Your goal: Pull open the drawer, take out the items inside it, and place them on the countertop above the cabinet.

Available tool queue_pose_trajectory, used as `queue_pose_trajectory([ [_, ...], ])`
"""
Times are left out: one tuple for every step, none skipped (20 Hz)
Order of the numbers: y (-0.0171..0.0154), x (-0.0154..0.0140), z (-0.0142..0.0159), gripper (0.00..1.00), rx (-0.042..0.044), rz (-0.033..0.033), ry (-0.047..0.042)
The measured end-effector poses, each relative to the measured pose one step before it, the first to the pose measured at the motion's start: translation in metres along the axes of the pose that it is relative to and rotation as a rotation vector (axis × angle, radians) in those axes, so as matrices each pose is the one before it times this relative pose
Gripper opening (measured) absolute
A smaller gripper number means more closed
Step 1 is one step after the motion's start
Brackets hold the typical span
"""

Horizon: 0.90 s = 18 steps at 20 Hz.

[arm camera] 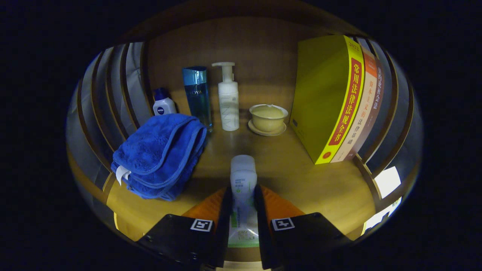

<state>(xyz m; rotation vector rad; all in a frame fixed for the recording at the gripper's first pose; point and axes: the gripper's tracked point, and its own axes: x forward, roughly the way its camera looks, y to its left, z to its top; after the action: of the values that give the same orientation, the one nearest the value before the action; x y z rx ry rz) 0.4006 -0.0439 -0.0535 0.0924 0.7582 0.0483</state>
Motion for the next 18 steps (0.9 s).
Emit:
queue_pose_trajectory([
  [0.0014,0.00406,0.00148,0.44,0.0044,-0.00212,-0.01324],
  [-0.00002,0.00132,-0.00246,0.5,0.00663,0.0001,0.0042],
  [0.00149,0.00151,-0.0006,0.56,0.0083,0.00244,-0.00168],
  [0.00177,0.00167,-0.00144,0.62,0.00698,0.00376,-0.00017],
  [-0.00005,0.00001,-0.00266,0.65,0.00307,0.00023,0.00201],
  [0.00044,0.00048,-0.00196,0.74,-0.00194,0.00037,0.00046],
  [0.00032,-0.00135,0.00087,0.82,-0.00571,-0.00064,-0.00969],
  [0.001,-0.00103,0.00244,0.91,-0.00601,-0.00048,-0.01353],
  [0.00281,-0.00497,0.00504,0.99,-0.00487,0.00151,-0.02745],
  [0.00173,-0.00758,0.00611,1.0,-0.00384,-0.00116,-0.03089],
  [0.00074,-0.012,0.00556,1.0,-0.00312,-0.01084,-0.03151],
  [-0.0009,-0.01297,0.00567,1.0,-0.00128,-0.01468,-0.03122],
  [-0.00077,-0.01574,0.00591,1.0,0.00048,-0.02044,-0.03208],
  [-0.00166,-0.01445,0.00553,1.0,0.00435,-0.02047,-0.03144],
  [0.00031,-0.01503,0.00575,1.0,0.01265,-0.01237,-0.03048],
  [0.00116,-0.01554,0.00529,1.0,0.01412,-0.00325,-0.02964],
  [0.00228,-0.01539,0.00827,1.0,0.01327,0.00131,-0.03756],
  [0.00149,-0.01547,0.00957,1.0,0.00928,-0.00036,-0.04618],
])
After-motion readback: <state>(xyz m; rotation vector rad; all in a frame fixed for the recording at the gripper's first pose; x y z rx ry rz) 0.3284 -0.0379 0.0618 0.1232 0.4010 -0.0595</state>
